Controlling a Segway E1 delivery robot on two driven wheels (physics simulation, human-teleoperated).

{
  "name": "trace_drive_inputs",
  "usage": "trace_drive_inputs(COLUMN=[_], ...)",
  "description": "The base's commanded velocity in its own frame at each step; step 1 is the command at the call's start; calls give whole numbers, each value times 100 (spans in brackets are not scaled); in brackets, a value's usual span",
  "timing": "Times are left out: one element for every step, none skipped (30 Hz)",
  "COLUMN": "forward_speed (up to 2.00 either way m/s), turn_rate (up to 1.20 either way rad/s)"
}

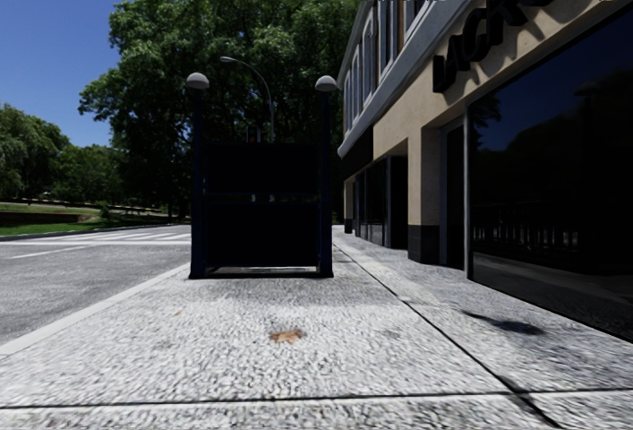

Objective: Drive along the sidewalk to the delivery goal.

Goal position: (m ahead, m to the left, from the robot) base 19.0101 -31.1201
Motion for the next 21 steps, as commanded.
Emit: trace_drive_inputs(forward_speed=[200, 200, 200, 200, 200, 200, 200, 200, 200, 200, 200, 200, 200, 200, 200, 200, 200, 200, 200, 200, 200], turn_rate=[-58, -58, -58, -58, -58, -58, -58, -58, -58, -58, -58, -57, -37, -30, -25, -17, -17, -14, -10, -7, -6])
